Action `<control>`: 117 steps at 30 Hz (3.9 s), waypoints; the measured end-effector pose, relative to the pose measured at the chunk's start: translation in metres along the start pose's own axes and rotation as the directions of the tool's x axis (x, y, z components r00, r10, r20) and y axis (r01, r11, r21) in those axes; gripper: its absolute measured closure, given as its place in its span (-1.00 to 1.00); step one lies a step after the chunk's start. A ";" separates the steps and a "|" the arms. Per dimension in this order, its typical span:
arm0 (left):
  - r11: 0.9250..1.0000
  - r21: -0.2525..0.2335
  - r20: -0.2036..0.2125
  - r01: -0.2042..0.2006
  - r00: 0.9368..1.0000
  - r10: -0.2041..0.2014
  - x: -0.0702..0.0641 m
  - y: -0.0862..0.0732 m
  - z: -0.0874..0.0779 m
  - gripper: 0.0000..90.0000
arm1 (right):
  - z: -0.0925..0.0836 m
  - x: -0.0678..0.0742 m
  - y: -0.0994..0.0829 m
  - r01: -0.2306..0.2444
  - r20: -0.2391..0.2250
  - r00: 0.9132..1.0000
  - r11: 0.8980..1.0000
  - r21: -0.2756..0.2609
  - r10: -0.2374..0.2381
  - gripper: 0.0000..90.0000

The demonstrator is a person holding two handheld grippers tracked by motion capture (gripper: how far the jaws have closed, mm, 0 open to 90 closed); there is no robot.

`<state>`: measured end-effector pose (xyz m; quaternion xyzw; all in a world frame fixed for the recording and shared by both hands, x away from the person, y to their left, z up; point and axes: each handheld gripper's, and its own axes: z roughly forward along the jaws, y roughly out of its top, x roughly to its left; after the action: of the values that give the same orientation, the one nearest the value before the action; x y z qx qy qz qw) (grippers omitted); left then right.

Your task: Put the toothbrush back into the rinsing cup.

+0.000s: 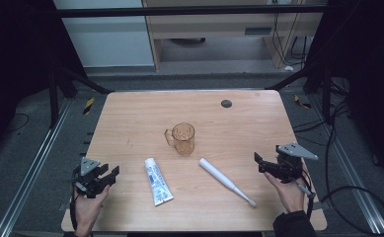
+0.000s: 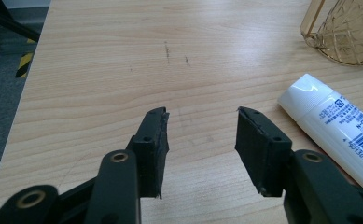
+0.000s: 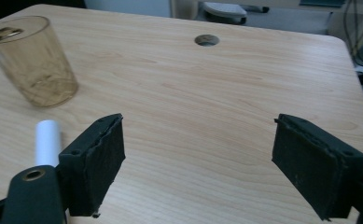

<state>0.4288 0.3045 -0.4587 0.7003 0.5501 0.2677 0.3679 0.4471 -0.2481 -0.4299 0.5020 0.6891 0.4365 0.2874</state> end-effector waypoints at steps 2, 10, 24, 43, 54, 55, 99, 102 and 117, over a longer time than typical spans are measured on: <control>1.000 0.005 -0.003 -0.002 1.000 0.002 -0.001 0.000 0.000 0.23 | -0.002 0.004 0.002 0.011 -0.018 1.000 1.000 0.002 -0.011 -0.58; 1.000 0.024 0.010 -0.003 1.000 0.003 -0.004 0.000 -0.002 0.39 | -0.004 0.023 0.007 0.056 -0.100 0.994 0.998 0.042 -0.051 -0.38; 0.999 0.045 0.028 -0.015 1.000 0.014 -0.010 0.000 -0.003 0.65 | -0.001 0.048 0.004 0.120 -0.215 0.972 0.984 0.132 -0.090 0.24; 0.998 0.062 -0.012 -0.025 1.000 0.026 -0.008 0.000 -0.005 0.94 | -0.005 0.066 -0.020 0.172 -0.299 0.949 0.955 0.241 -0.095 1.00; 0.998 0.067 -0.035 -0.015 0.999 0.017 -0.005 -0.001 -0.004 0.98 | -0.008 0.071 -0.038 0.171 -0.301 0.950 0.944 0.282 -0.083 1.00; 0.998 0.067 -0.035 -0.015 0.999 0.017 -0.005 -0.001 -0.004 0.98 | -0.008 0.071 -0.038 0.171 -0.301 0.950 0.944 0.282 -0.083 1.00; 0.997 0.077 -0.046 -0.026 0.999 0.030 -0.005 -0.002 -0.002 0.98 | 0.012 0.071 -0.055 0.187 -0.236 0.967 0.899 0.395 -0.098 1.00; 0.997 0.078 -0.047 -0.028 0.998 0.031 -0.005 -0.002 -0.002 0.98 | 0.013 0.071 -0.055 0.186 -0.229 0.968 0.896 0.403 -0.098 1.00; 0.996 0.081 -0.049 -0.031 0.998 0.035 -0.006 -0.002 -0.001 0.98 | 0.020 0.062 -0.054 0.156 -0.187 0.979 0.899 0.410 -0.085 1.00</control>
<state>0.4253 0.2995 -0.4594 0.7165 0.5579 0.2688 0.3210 0.4194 -0.1892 -0.4847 0.4707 0.8183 0.2982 0.1408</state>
